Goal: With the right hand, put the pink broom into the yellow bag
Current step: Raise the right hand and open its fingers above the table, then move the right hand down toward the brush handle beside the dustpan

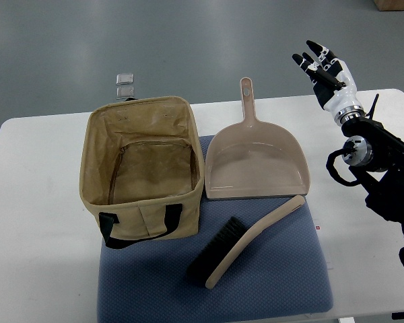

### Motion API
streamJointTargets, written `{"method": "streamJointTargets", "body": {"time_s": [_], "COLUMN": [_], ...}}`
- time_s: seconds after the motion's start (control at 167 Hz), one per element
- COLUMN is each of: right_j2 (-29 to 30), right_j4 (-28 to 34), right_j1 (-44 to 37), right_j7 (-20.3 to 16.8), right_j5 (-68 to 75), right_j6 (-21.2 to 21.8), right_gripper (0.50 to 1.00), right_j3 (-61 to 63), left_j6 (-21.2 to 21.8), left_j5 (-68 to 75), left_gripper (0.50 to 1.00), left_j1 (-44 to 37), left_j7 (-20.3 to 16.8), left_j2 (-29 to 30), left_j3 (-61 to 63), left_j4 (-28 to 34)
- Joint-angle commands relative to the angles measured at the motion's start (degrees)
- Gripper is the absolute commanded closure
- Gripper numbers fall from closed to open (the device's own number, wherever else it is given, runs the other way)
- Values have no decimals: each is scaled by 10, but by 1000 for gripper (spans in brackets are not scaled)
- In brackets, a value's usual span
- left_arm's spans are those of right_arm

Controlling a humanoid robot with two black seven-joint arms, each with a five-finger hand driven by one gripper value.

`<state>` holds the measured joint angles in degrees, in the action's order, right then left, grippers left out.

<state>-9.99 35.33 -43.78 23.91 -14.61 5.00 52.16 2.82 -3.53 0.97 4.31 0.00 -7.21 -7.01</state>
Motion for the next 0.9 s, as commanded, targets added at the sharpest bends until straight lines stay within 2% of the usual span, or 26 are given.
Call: {"method": "streamJointTargets", "body": {"time_s": [0.0,0.522,0.726,0.895], "right_j2": [-3,-36,-50,-105], "right_j4": [0,2,8,46], "right_j1": [-3,-39,-83,-107], "right_j7": [-1,-4,-3,2], "right_j5": [-2,-20,-93,-198], "right_j6": [-5,-37,-47,-30], "right_gripper": [570,570,570,570], "right_j3": [-1,-21,-127,-235], "left_j6": [0,0,0,0], "left_j5": [0,0,0,0], "left_gripper": [500,500,500,500], "left_j1": [0,0,0,0], "left_j7": [0,0,0,0], "left_j2": [0,0,0,0], "left_j3": [0,0,0,0], "left_j4": [0,0,0,0]}}
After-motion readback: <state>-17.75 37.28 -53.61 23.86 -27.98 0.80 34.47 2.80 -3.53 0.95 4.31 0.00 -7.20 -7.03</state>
